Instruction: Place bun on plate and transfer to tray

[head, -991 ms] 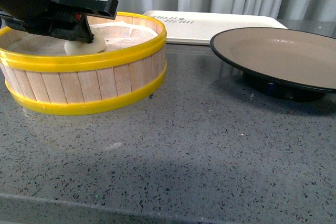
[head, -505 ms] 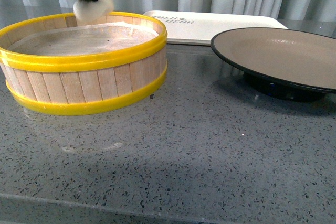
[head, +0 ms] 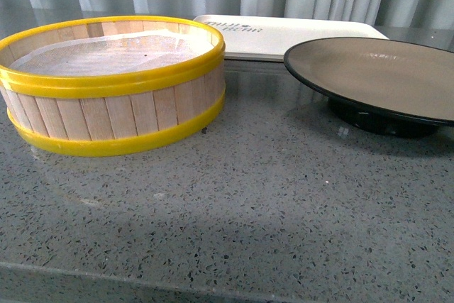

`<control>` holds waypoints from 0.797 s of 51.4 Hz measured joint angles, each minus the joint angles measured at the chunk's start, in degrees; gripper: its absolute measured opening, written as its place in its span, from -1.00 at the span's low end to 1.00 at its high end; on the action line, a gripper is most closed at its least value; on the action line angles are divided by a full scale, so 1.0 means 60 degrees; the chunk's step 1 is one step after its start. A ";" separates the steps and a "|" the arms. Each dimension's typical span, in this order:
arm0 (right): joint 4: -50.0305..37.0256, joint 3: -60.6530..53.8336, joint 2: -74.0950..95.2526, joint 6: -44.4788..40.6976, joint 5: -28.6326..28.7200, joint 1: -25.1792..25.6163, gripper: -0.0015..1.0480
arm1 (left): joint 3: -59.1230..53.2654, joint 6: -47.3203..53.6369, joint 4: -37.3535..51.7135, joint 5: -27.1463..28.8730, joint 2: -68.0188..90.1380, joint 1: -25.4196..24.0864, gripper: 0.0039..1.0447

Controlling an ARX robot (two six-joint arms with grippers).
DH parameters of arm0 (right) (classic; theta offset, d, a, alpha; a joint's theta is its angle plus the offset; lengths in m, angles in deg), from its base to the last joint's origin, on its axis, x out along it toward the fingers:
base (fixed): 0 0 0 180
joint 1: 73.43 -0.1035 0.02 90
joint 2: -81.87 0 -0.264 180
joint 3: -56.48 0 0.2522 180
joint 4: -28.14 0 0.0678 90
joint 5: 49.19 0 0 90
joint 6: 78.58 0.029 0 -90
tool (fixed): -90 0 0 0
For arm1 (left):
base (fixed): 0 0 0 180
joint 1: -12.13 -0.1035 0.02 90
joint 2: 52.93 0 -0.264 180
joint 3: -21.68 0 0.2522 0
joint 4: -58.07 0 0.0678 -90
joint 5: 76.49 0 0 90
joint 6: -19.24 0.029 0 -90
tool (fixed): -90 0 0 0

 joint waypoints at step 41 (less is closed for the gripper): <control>0.0000 0.0000 0.0000 0.0000 0.0004 0.0000 0.84 | 0.1202 0.0761 0.0102 0.0874 0.2317 0.1275 -0.93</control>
